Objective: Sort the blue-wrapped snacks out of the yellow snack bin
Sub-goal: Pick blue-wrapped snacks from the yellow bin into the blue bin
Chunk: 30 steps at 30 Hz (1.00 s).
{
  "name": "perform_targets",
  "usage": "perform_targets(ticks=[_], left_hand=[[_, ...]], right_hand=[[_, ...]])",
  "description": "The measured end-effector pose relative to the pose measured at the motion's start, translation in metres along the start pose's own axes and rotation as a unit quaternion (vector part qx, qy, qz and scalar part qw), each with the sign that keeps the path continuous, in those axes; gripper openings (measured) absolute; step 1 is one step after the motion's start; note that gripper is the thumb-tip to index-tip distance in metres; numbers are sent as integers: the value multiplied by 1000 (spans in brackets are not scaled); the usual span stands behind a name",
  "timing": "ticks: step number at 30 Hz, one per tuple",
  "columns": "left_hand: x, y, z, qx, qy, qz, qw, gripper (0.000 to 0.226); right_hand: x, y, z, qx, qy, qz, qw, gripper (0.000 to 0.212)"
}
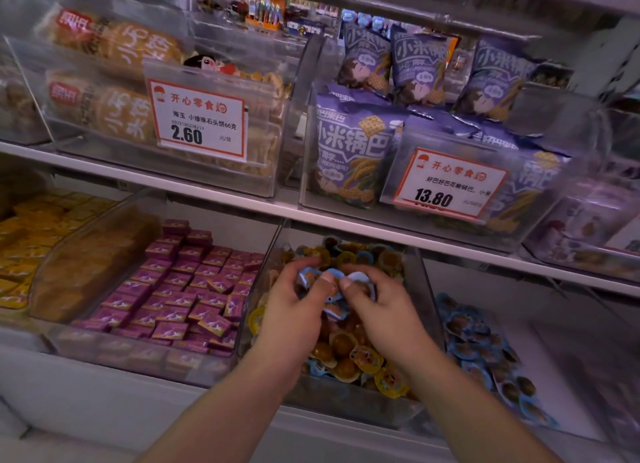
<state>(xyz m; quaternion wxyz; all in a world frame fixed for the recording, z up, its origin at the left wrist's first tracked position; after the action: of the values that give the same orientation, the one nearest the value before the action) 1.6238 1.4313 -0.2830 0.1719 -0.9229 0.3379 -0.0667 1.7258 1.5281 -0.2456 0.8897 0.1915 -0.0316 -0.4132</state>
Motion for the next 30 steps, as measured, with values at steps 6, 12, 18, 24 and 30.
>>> perform_targets(ticks=[6, 12, 18, 24, 30], left_hand=[[15, -8, -33, -204, -211, -23, 956, 22], [40, -52, -36, -465, -321, 55, 823, 51], [46, -64, -13, -304, -227, 213, 900, 85], [70, -81, -24, -279, -284, 264, 879, 66], [39, -54, -25, -481, -303, 165, 806, 39]], right_hand=[[30, -28, -22, -448, -252, 26, 857, 41], [32, -35, -4, -500, -260, 33, 826, 48], [31, 7, -20, -422, -200, -15, 884, 29], [43, 80, -52, -395, -178, -81, 898, 13], [10, 190, -124, -275, -272, -226, 894, 25]])
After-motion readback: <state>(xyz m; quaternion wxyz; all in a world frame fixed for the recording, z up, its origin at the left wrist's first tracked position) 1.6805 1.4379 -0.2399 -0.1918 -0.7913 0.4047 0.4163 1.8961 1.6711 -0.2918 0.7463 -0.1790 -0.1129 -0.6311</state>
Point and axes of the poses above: each hand's wrist, its own x-axis away from the middle knuckle, its own y-axis out of the back of the hand, z = x × y, the point moved 9 cm from there along -x, towards the middle knuckle, and after that the axes turned 2 degrees about -y, right-handed, at the moved point
